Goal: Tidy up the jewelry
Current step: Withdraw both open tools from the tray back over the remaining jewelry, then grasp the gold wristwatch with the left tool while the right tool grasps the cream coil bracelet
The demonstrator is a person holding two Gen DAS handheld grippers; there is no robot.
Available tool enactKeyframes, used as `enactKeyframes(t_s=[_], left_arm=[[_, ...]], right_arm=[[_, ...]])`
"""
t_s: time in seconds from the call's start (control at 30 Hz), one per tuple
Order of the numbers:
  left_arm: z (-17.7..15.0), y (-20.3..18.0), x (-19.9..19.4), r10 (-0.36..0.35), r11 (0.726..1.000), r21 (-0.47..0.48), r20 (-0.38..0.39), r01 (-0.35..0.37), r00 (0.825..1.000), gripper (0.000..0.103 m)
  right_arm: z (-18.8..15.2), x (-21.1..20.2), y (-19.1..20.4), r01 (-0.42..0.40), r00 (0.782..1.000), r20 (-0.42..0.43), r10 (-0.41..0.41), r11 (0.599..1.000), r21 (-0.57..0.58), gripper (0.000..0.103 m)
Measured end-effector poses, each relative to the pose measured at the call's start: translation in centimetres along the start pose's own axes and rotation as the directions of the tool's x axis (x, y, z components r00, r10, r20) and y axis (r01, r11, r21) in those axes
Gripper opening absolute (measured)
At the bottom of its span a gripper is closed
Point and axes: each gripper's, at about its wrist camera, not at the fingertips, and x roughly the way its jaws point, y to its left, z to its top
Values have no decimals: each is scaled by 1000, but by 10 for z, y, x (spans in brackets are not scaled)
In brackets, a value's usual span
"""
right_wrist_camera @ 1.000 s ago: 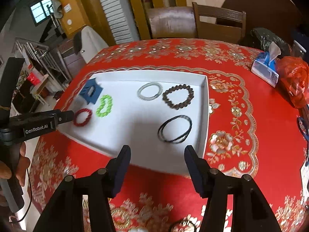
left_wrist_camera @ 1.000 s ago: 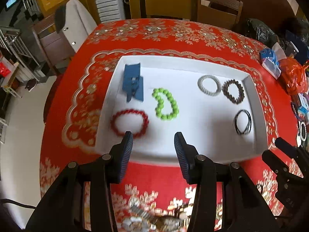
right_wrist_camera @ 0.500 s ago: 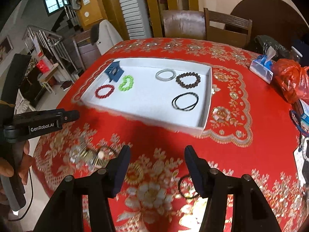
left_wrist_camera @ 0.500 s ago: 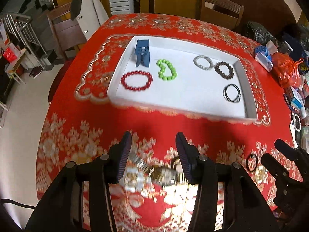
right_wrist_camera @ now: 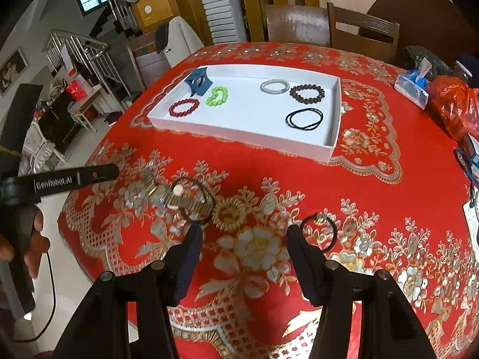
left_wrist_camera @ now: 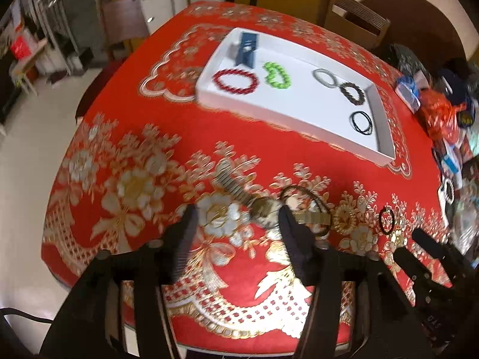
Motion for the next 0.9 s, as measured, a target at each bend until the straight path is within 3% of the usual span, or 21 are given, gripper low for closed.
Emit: enactKeyframes(t_s=[0.3,0.47,0.67,0.9], left_arm=[[-13,31,14,-68,988,-144,-76,56,995,62],[-13,34,32,-147,946,-309,-131,100,980,63],[-3,29,48,-156,896,-437,-132,83,979,68],[10,14,65,-112,893,-449,-135,40,985,68]], right_arm=[[-23,11,0,-18,999,-48,18,1000,1,56],[-26,10,-6,-16,998,-56,17,1000,21,56],[-26,5,-17,-13,999,-49,15,999,45,56],[-27,1,-33,-10,999,-48,14,997,76,56]])
